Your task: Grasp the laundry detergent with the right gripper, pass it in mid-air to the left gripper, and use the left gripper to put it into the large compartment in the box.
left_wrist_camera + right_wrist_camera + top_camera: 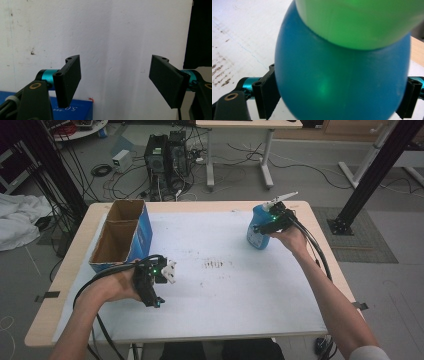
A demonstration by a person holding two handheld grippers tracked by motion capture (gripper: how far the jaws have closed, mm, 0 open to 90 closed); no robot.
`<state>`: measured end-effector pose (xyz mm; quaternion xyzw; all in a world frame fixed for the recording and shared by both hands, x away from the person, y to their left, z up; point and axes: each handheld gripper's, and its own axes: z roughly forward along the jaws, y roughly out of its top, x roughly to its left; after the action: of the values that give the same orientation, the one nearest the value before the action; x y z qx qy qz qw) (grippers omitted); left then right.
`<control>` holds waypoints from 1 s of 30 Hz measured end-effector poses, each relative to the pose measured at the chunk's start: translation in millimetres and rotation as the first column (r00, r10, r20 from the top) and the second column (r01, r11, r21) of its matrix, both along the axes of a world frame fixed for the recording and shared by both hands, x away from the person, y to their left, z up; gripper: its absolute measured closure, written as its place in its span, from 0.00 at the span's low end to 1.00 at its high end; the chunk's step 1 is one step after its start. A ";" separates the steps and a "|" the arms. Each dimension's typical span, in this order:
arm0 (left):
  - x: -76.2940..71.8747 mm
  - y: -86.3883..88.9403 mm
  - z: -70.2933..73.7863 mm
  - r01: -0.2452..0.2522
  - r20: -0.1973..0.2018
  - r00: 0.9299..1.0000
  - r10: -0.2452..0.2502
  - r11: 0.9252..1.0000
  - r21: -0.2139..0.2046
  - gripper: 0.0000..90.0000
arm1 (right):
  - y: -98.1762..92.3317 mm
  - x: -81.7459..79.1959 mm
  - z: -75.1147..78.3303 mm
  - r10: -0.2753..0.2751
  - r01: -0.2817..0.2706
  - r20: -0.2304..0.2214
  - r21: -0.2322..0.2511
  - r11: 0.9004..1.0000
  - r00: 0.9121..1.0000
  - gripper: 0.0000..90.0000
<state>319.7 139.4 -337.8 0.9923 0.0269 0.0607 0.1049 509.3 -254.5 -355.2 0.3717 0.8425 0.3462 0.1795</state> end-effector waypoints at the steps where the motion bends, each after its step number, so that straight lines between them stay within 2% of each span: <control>1: 0.0 -0.1 0.0 0.000 0.000 1.000 0.000 1.000 0.000 0.29 | 0.2 0.0 -0.6 -0.002 0.002 0.003 0.001 1.000 1.000 0.13; 7: 0.3 0.1 0.6 -0.002 -0.003 1.000 0.002 1.000 -0.002 0.29 | 0.4 0.3 -2.0 -0.010 0.010 0.010 0.006 1.000 1.000 0.13; 8: 0.4 0.1 0.7 -0.001 -0.004 1.000 0.001 1.000 0.000 0.29 | -0.4 -0.3 -1.2 -0.011 0.010 0.020 0.018 1.000 1.000 0.18; 11: 0.6 0.2 0.5 0.001 -0.002 1.000 -0.001 1.000 -0.001 0.29 | -1.3 -0.7 -0.4 -0.019 0.018 0.037 0.023 1.000 0.999 0.18; 15: 1.0 0.3 0.0 -0.002 0.002 1.000 0.002 1.000 -0.006 0.29 | -2.1 -1.1 0.1 -0.012 0.010 0.039 0.034 0.999 0.999 0.25; 30: -0.1 0.9 -2.2 -0.008 -0.005 1.000 0.008 1.000 -0.006 0.29 | -0.7 -0.3 -6.5 -0.012 0.011 0.032 0.039 0.999 0.999 0.29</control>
<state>319.6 140.3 -339.9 0.9920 0.0313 0.0586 0.1077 509.0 -255.2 -361.7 0.3744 0.8304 0.3674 0.1879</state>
